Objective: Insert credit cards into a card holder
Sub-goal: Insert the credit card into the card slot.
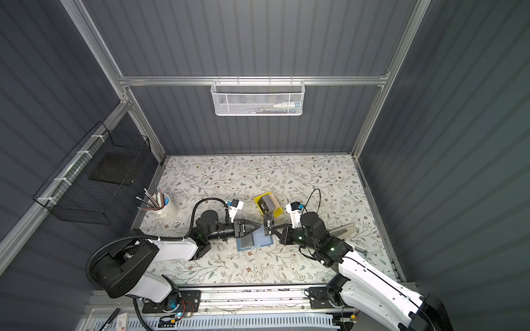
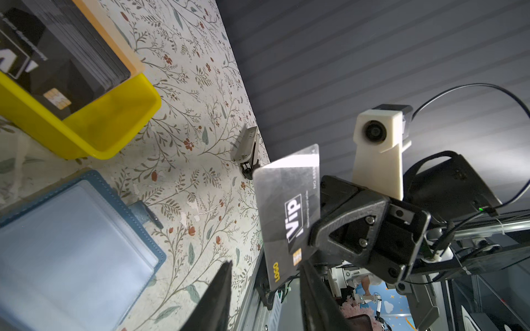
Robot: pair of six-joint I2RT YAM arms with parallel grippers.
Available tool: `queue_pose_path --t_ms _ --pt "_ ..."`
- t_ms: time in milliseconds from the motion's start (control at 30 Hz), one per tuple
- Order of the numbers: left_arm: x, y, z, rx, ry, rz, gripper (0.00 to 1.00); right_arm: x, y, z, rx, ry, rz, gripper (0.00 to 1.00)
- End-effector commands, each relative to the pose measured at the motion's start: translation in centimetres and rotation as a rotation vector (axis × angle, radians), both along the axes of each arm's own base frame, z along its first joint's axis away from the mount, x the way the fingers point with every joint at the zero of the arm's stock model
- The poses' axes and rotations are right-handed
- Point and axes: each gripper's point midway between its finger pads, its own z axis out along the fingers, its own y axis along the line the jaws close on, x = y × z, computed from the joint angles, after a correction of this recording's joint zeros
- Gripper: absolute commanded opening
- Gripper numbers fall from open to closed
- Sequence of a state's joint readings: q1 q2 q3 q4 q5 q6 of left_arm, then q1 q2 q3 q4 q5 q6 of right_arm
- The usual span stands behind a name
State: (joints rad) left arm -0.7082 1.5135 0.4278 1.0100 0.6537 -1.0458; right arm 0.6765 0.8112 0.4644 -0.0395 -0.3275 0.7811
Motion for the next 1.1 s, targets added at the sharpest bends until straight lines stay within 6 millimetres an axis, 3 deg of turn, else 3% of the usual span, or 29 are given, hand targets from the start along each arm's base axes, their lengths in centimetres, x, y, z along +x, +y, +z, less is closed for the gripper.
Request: queue_pose_path --t_ms 0,400,1067 --pt "-0.9 0.0 0.3 -0.027 0.001 -0.036 0.41 -0.5 0.9 1.5 0.097 -0.013 0.035 0.01" --pt "-1.7 -0.2 1.4 -0.075 0.006 -0.071 0.40 -0.6 1.5 2.4 0.179 -0.018 0.060 0.01" --pt "-2.0 -0.3 2.1 -0.126 0.013 -0.083 0.30 -0.4 1.8 1.2 0.193 0.014 0.063 0.01"
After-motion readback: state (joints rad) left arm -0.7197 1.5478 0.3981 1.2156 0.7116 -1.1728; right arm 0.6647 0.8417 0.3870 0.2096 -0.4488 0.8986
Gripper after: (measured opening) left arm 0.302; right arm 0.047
